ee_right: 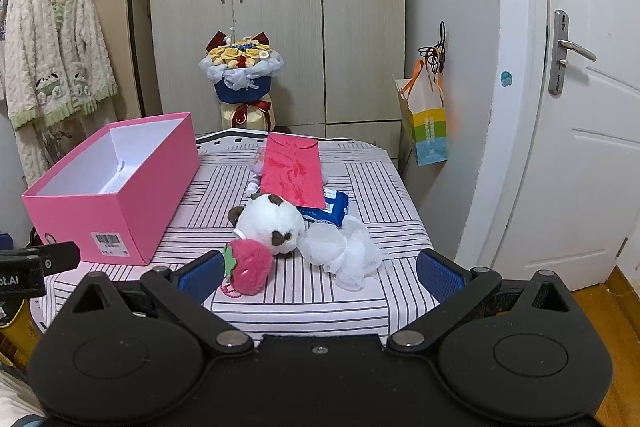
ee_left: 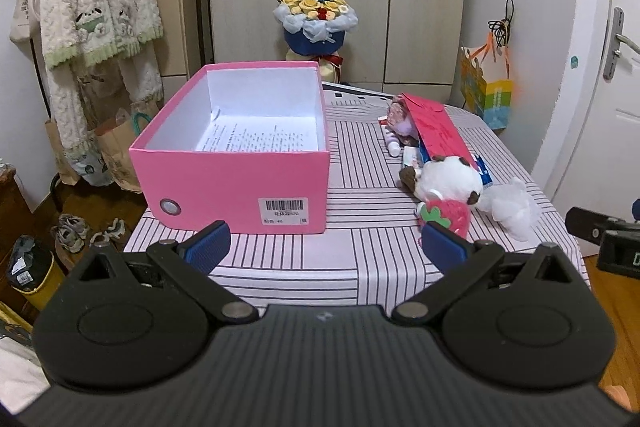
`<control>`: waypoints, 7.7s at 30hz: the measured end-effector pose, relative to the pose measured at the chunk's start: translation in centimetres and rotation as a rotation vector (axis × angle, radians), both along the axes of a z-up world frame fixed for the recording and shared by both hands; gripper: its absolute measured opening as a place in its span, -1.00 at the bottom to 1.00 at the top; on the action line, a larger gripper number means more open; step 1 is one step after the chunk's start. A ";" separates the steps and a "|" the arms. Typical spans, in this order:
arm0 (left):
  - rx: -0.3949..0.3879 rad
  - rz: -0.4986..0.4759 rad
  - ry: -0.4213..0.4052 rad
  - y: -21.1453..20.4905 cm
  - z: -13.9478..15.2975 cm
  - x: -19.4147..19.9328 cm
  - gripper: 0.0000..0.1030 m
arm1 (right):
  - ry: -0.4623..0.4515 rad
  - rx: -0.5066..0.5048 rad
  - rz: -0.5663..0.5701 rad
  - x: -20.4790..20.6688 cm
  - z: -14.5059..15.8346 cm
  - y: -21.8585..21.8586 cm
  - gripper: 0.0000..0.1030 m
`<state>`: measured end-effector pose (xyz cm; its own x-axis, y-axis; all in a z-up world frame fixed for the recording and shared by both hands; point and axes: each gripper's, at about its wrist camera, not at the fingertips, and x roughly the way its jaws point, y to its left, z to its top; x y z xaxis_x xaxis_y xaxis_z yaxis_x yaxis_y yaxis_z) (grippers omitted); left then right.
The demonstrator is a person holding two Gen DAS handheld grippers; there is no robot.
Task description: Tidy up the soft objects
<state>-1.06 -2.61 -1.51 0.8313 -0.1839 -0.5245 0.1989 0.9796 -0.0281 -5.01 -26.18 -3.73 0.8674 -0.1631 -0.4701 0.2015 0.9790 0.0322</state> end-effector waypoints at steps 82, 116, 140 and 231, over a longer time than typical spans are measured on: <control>-0.057 -0.355 -0.051 -10.4 -11.8 9.4 0.66 | -0.061 0.167 0.265 10.1 -9.9 -9.2 0.87; -0.167 -0.295 0.047 -6.8 -11.0 10.9 -0.14 | 0.020 0.080 0.293 8.7 -10.7 -5.2 -0.10; -0.106 -0.287 0.131 2.7 -6.1 8.3 -0.13 | 0.085 0.097 0.601 7.9 -4.7 4.0 -0.11; 0.246 -0.271 0.289 6.7 3.4 30.3 0.52 | 0.225 -0.231 1.039 29.2 2.6 16.8 0.47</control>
